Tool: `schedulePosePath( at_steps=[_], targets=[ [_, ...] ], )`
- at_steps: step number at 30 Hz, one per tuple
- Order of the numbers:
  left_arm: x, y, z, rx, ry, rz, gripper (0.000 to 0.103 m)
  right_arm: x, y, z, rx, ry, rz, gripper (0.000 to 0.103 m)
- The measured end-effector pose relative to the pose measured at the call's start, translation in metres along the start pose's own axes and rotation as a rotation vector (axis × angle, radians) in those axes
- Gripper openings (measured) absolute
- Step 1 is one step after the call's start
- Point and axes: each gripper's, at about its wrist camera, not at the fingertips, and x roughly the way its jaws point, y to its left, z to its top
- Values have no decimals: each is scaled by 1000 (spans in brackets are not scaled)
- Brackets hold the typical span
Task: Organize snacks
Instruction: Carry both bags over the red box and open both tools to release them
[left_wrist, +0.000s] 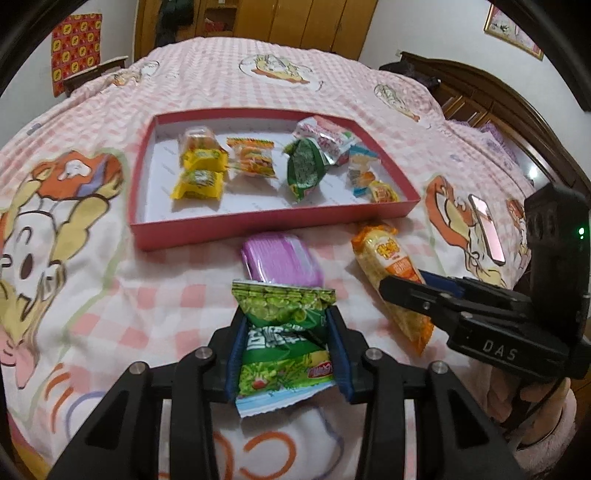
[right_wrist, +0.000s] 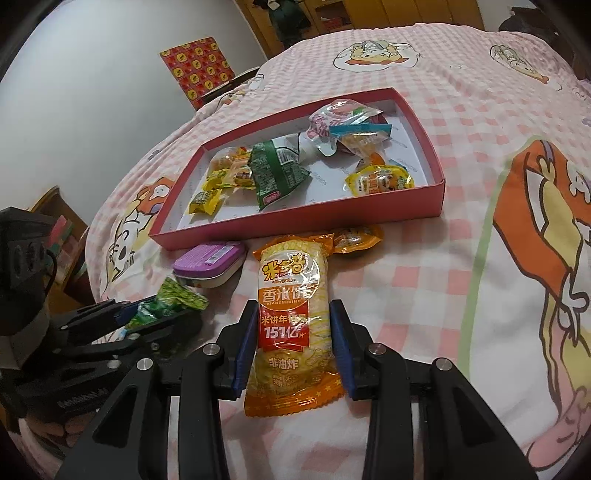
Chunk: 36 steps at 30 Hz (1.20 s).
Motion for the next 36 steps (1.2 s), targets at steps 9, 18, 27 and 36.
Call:
schedulePosePath(
  at_steps=[9,18,27,36],
  targets=[
    [-21,2,13,-1,-67,-3,42,-16,12,4,-34,-20,21,38],
    [-23,4,41,16,-119,25,42,-22,22,26,-91,-43,4,38],
    [-17,9,76,17,-182,38,42,-20,17,52,-90,-57,-6,38],
    [13,13,110,4,-199,52,42,-9,10,74,-92,-76,-29,38]
  ],
)
